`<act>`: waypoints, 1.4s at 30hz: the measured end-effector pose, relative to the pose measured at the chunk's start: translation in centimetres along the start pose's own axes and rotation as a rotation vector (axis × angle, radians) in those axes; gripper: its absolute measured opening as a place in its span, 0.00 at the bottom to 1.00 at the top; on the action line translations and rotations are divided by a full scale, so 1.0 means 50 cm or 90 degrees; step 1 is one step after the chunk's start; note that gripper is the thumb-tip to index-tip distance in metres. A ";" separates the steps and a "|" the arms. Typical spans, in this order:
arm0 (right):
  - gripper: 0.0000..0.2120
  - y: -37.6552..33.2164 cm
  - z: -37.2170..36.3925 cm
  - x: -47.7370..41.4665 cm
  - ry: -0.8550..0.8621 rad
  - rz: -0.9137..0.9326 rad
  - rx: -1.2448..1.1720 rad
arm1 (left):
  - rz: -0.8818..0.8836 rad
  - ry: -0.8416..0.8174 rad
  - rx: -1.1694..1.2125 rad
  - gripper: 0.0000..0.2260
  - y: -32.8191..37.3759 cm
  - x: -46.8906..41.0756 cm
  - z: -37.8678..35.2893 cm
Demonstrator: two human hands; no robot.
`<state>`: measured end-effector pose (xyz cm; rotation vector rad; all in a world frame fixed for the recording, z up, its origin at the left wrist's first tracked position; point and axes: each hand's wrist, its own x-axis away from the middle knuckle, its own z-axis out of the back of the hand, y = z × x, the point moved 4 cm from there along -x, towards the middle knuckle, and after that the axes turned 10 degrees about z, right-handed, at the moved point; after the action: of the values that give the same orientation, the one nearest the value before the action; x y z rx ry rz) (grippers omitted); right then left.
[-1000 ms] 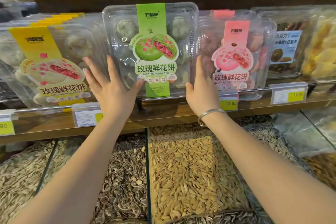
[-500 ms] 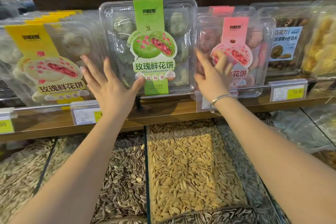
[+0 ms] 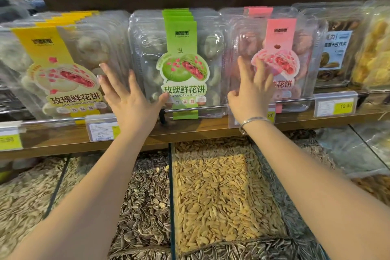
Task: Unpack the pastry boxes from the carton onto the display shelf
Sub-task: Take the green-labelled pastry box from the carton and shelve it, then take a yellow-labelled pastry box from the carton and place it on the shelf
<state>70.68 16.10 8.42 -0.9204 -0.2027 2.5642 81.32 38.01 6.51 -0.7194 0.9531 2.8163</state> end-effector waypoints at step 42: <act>0.20 0.064 0.213 0.761 -0.377 0.046 -0.302 | 0.029 -0.478 0.012 0.19 0.015 0.818 0.182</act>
<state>36.27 29.24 -6.17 -0.2744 -0.9918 2.8434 41.21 39.95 -5.47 0.3647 0.8344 2.7245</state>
